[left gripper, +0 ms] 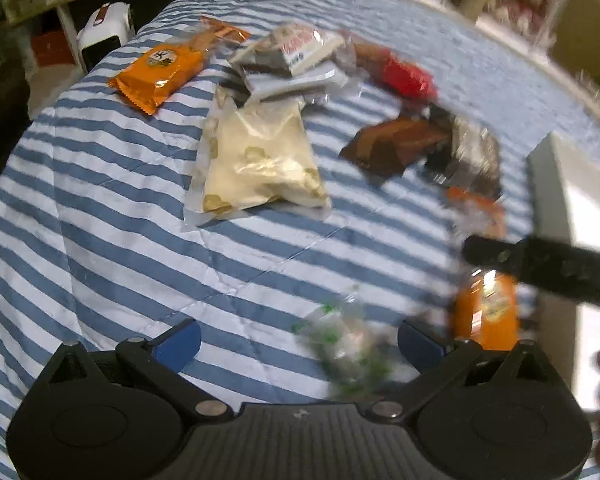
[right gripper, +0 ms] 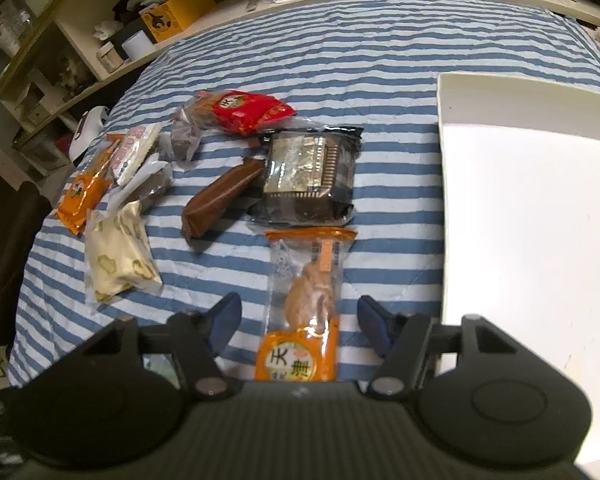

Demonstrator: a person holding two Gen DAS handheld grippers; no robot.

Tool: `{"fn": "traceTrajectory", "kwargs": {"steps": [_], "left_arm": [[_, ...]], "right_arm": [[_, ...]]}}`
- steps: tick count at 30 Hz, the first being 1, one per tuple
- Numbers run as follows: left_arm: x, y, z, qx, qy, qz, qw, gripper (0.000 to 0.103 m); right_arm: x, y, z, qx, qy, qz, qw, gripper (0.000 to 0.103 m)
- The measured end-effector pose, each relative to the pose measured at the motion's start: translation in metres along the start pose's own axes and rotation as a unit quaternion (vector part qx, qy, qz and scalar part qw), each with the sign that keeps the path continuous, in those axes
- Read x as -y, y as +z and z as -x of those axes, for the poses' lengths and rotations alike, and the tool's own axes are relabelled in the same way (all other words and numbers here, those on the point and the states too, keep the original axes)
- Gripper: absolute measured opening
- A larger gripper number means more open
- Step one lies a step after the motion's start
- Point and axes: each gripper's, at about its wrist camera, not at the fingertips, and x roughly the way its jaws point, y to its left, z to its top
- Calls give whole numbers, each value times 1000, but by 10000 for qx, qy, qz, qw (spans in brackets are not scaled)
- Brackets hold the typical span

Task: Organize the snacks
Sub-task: 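Grasp the green-dotted candy packet with the left tool while the right tool grasps the orange snack bar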

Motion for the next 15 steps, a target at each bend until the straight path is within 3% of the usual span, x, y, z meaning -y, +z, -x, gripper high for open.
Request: {"fn": "traceTrajectory", "kwargs": {"steps": [5,10,15], "left_arm": [[-5,-9,-8,-115,532,-509,9972,103],[-9,-22,-4,-43,817,-895,9926,103],[-21,-18,-11,-213,437,-826,9954,103]], "right_arm": [[-6,-3,2,-14,92,76,9999,67],[-13,-9,-1,-127,-198,314,9992,66],[-30,-18,-12,-206,-758,945,9924,63]]}}
